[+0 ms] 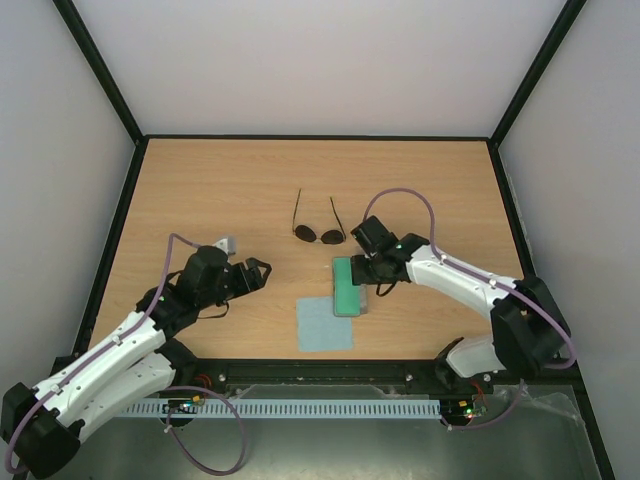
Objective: Organize the sunglasses
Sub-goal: Pick up the sunglasses case at the center of the board, then place the sunglasses case at the center of the board.
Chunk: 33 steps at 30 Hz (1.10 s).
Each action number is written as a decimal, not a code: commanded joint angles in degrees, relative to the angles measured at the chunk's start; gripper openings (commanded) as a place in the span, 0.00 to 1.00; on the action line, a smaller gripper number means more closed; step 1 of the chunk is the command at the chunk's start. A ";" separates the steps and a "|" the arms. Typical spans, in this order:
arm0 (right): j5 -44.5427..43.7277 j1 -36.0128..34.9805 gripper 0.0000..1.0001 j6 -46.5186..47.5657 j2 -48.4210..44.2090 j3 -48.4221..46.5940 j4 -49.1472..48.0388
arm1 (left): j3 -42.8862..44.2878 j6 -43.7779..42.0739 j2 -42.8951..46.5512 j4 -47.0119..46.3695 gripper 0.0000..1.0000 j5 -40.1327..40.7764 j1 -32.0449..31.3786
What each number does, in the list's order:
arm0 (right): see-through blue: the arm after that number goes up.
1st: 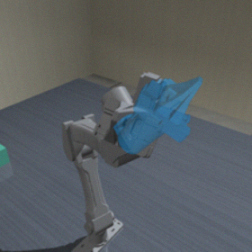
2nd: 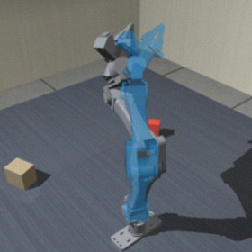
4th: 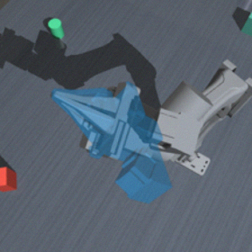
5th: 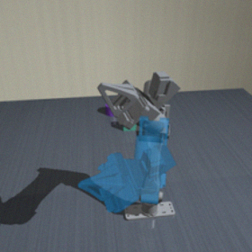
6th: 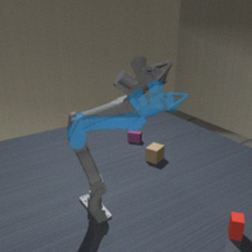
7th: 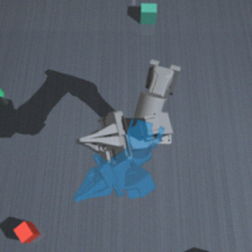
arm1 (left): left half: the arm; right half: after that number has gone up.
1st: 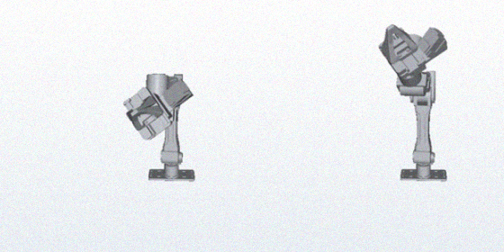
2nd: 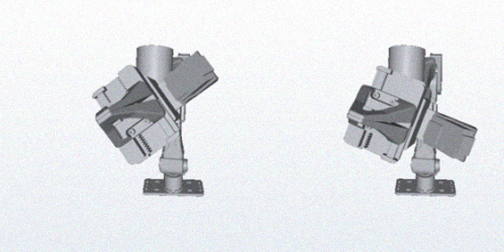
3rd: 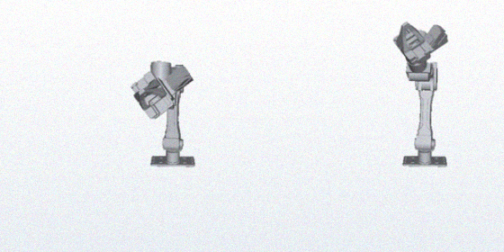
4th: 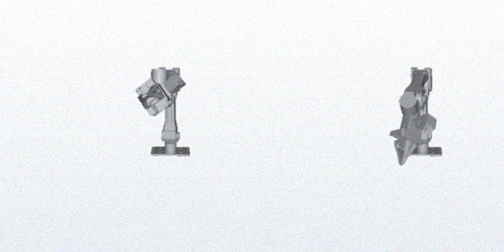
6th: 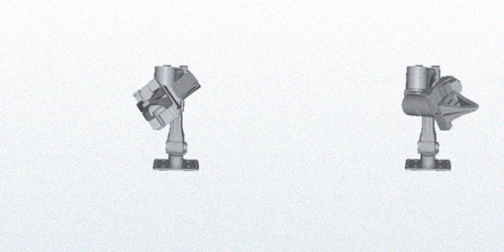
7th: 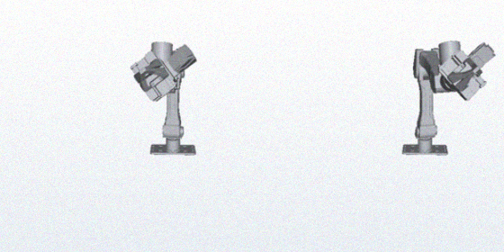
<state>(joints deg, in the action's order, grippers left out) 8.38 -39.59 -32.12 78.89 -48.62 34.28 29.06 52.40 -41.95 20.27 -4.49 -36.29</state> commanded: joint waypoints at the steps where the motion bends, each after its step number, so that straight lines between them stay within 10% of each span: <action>1: -8.42 -2.14 0.50 0.48 2.91 -5.56 6.04 | -0.37 -1.25 0.18 0.73 0.82 -0.49 0.35; 12: -16.16 -3.56 0.06 2.52 4.27 -11.70 14.92 | -2.23 -1.25 -0.97 -1.64 0.82 -1.62 0.32; 33: -20.70 -20.23 0.07 17.57 24.93 -37.15 18.63 | -0.81 -1.17 1.51 2.78 0.82 -0.10 0.42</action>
<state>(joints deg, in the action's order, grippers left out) -9.54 -57.76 -19.09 99.29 -80.49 51.86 27.22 51.42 -41.95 20.56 -5.39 -36.29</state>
